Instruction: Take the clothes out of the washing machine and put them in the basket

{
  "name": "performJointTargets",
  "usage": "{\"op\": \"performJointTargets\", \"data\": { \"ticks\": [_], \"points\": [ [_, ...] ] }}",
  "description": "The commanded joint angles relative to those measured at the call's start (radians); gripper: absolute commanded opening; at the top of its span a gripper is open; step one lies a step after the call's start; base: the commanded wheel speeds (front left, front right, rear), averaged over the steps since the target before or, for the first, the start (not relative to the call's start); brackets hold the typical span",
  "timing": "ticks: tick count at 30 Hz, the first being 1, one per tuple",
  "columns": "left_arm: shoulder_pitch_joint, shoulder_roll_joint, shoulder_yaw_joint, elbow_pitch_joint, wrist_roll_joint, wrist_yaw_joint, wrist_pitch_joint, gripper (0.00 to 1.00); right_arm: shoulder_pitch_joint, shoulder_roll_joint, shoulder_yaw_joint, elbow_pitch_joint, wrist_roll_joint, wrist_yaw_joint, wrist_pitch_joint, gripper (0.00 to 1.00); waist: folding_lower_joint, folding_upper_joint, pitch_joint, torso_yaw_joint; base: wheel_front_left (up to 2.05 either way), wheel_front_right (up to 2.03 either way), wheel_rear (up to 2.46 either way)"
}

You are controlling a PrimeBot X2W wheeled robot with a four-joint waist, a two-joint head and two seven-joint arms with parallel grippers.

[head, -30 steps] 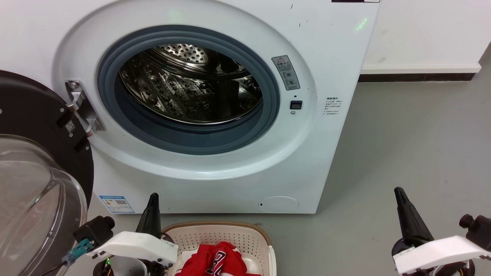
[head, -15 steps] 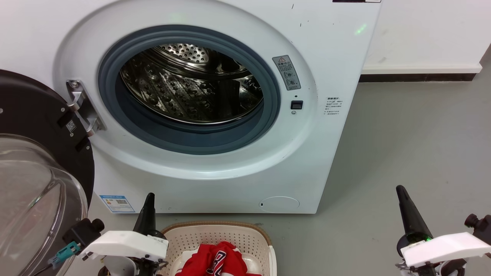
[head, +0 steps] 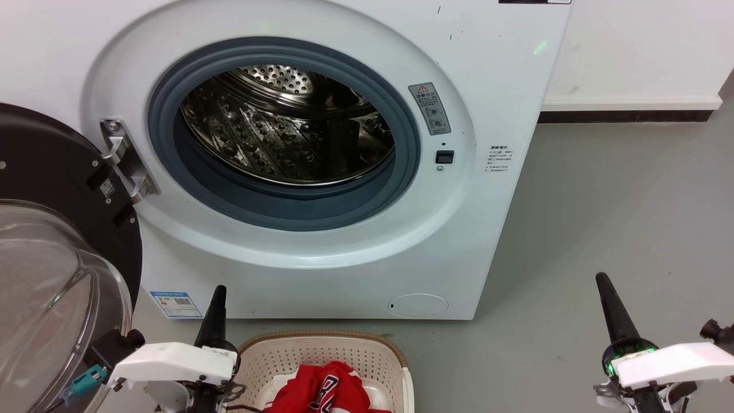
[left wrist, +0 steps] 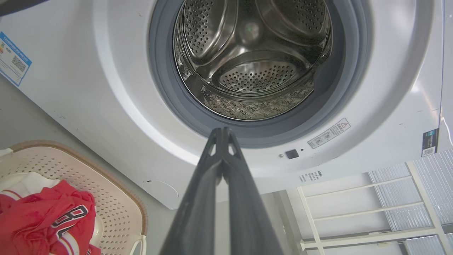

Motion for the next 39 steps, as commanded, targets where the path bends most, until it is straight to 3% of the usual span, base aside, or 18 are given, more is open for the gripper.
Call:
{"op": "performJointTargets", "data": {
  "ticks": [1, 39],
  "points": [
    [-0.021, 0.001, 0.008, -0.009, -0.026, -0.007, 0.006, 0.00, -0.030, -0.007, -0.003, -0.001, 0.029, 0.000, 0.005, 0.00, -0.0001, 0.0000, 0.000, 0.000, 0.00, 0.00, 0.00],
    [-0.031, -0.005, 0.076, -0.002, -0.373, -0.051, 0.095, 0.00, -0.084, -0.002, -0.035, 0.081, 0.388, 0.000, 0.054, 0.00, -0.0001, 0.0000, 0.001, 0.006, 0.00, 0.00, 0.00]
  ]
}}
